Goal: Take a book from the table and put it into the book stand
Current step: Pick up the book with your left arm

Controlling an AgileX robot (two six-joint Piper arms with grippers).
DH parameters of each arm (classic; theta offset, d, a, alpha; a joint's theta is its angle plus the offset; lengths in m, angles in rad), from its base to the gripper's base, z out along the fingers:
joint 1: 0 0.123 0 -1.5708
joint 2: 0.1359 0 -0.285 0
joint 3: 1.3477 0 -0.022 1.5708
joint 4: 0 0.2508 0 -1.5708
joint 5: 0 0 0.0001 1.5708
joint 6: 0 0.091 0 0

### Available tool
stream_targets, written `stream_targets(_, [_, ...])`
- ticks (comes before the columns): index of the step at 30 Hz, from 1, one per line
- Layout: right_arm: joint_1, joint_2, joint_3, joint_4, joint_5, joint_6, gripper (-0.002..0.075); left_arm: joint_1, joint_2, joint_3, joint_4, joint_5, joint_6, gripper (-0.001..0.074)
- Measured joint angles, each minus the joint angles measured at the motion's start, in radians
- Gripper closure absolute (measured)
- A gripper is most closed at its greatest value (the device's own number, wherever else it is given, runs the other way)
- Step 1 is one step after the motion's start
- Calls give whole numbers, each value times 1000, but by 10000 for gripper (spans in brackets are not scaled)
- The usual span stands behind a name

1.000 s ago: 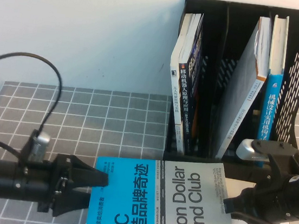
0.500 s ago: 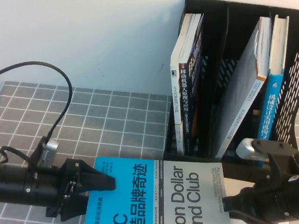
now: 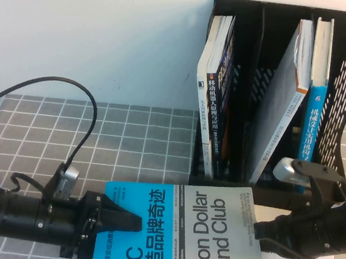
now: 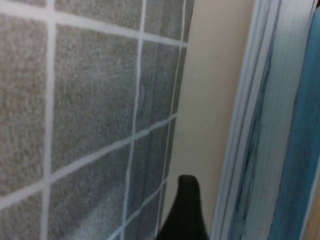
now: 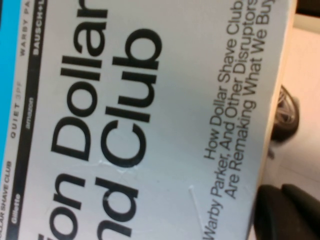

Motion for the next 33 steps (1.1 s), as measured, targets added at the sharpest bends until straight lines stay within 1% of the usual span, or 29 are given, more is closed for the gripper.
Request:
stream_targets(2, [0,0,-1,0,0,0,729,0,0,0,1,0,0,221])
stream_targets(4, [0,0,-1,2,0,0,729,0,0,0,1,8,-2,293])
stream_targets(8, [0,0,-1,2,-2,0,729,0,0,0,-7,46,-2,519])
stream_targets(9, [0,0,-1,2,-2,0,729,2,-2,-1,-7,54,-2,553])
stream_targets(13, [0,0,-1,0,-2,-2,729,22,-13,-1,6,56,-8,547])
stream_targets(18, [0,-2,-1,0,-2,-16,729,97,-105,1,60,36,-42,547])
stream_targets(21, [0,-23,1,-5,3,-20,729,128,-181,3,65,14,-78,547])
stream_targets(28, [1,-148,1,-14,12,-40,729,139,-329,-24,90,-11,-189,548])
stream_targets(33, [1,-253,1,-48,25,-45,729,139,-423,-94,175,-17,-291,548])
